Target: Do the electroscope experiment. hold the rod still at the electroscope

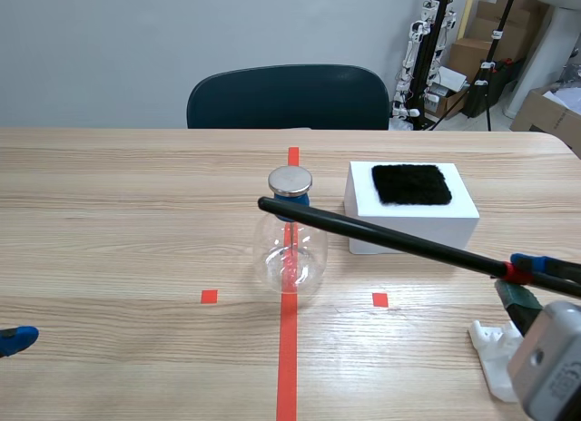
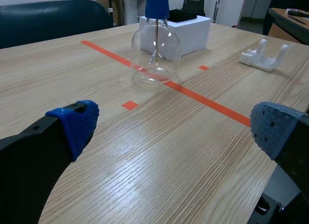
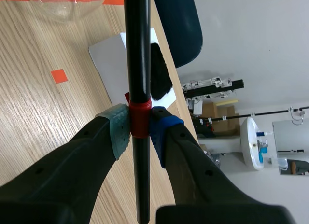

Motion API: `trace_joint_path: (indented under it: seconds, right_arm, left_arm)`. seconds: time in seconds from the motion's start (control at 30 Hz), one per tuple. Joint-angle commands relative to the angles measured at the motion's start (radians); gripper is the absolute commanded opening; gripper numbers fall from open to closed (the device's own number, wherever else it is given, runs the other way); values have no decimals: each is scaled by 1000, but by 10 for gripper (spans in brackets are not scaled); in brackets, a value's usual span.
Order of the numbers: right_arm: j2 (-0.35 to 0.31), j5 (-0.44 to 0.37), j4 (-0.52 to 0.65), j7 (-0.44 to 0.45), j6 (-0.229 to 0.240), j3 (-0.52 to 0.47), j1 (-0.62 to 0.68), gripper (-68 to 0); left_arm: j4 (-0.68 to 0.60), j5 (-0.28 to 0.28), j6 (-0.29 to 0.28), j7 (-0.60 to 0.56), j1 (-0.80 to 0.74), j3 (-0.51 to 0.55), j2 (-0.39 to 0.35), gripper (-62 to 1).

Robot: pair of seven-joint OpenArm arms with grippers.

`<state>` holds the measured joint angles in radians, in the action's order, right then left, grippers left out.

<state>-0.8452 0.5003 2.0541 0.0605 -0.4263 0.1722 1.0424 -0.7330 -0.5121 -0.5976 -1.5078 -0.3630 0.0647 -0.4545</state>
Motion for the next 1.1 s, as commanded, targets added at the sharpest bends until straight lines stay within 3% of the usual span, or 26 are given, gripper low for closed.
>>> trace_joint_path:
  seconds: [0.0, 0.3, 0.6, 1.07]
  right_arm:
    - [-10, 4, 10, 10, -14, -3, -9, -638]
    - [-10, 4, 10, 0, -14, -3, -9, -638]
    - [-10, 3, 10, -70, -14, -3, -9, -638]
    - [-10, 3, 10, -70, -14, -3, -9, -638]
  left_arm:
    - [-16, 10, 1, -44, -2, 1, -9, 14]
    - [-16, 10, 1, -44, -2, 1, -9, 14]
    - [-16, 10, 1, -44, -2, 1, -9, 14]
    - [-16, 10, 1, -44, -2, 1, -9, 14]
